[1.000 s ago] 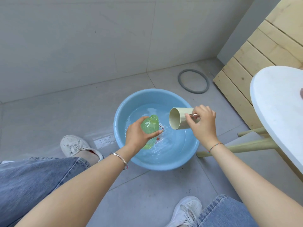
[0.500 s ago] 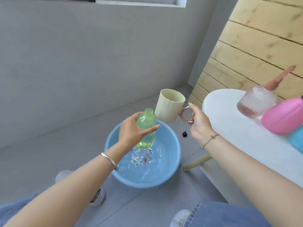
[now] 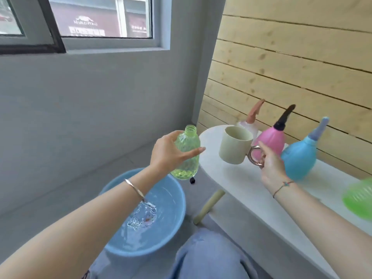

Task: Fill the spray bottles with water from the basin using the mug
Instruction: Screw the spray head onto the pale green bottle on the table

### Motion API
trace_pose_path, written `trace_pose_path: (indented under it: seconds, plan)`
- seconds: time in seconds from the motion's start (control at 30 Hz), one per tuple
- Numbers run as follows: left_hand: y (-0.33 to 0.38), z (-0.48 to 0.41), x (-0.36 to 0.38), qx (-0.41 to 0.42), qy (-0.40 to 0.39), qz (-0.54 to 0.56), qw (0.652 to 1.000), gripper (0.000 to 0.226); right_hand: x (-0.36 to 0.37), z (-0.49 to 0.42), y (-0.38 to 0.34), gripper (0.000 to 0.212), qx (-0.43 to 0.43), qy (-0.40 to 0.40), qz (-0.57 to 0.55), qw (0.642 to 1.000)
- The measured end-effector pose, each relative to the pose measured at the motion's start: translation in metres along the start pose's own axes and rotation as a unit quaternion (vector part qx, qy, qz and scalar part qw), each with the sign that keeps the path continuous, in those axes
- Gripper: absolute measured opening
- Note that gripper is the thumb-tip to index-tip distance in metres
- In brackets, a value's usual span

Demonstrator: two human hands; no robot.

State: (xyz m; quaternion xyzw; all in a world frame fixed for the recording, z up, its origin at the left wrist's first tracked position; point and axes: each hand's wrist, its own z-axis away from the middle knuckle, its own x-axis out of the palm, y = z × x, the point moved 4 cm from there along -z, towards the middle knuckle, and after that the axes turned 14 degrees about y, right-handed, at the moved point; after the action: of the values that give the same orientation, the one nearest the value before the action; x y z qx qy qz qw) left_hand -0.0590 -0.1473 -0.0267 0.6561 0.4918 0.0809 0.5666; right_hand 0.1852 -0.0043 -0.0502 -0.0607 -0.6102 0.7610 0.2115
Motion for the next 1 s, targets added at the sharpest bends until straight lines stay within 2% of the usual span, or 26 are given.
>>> trace_pose_path:
  seconds: [0.07, 0.17, 0.4, 0.57, 0.63, 0.7, 0.83, 0.9, 1.0]
  plan:
    - [0.019, 0.005, 0.015, 0.015, -0.017, 0.001, 1.000, 0.076, -0.020, -0.010, 0.004, 0.030, 0.001, 0.019, -0.001, 1.000]
    - [0.043, 0.013, 0.036, 0.041, -0.039, -0.012, 0.998, 0.086, -0.042, -0.021, 0.013, 0.040, -0.001, 0.040, 0.022, 0.999]
    - [0.079, 0.036, 0.068, 0.060, -0.094, 0.006, 0.994, 0.092, -0.064, -0.029, 0.033, 0.039, 0.001, 0.053, 0.045, 0.998]
    - [0.090, 0.051, 0.085, 0.070, -0.118, 0.014, 0.990, 0.089, -0.070, -0.030, 0.034, 0.024, -0.015, -0.011, 0.124, 0.992]
    - [0.092, 0.056, 0.088, 0.072, -0.123, 0.017, 0.990, 0.090, -0.074, -0.028, 0.022, 0.025, -0.048, -0.045, 0.165, 0.984]
    - [0.097, 0.060, 0.094, 0.076, -0.131, 0.020, 0.988, 0.090, -0.087, -0.028, 0.001, 0.025, -0.111, -0.064, 0.197, 0.972]
    - [0.108, 0.071, 0.107, 0.093, -0.149, 0.030, 0.984, 0.085, -0.131, -0.036, -0.040, 0.008, -0.243, -0.089, 0.276, 0.926]
    - [0.114, 0.077, 0.117, 0.096, -0.164, 0.038, 0.981, 0.089, -0.156, -0.045, -0.045, 0.011, -0.263, -0.089, 0.360, 0.891]
    - [0.125, 0.088, 0.129, 0.099, -0.181, 0.039, 0.978, 0.098, -0.186, -0.058, -0.030, 0.018, -0.246, -0.093, 0.469, 0.843]
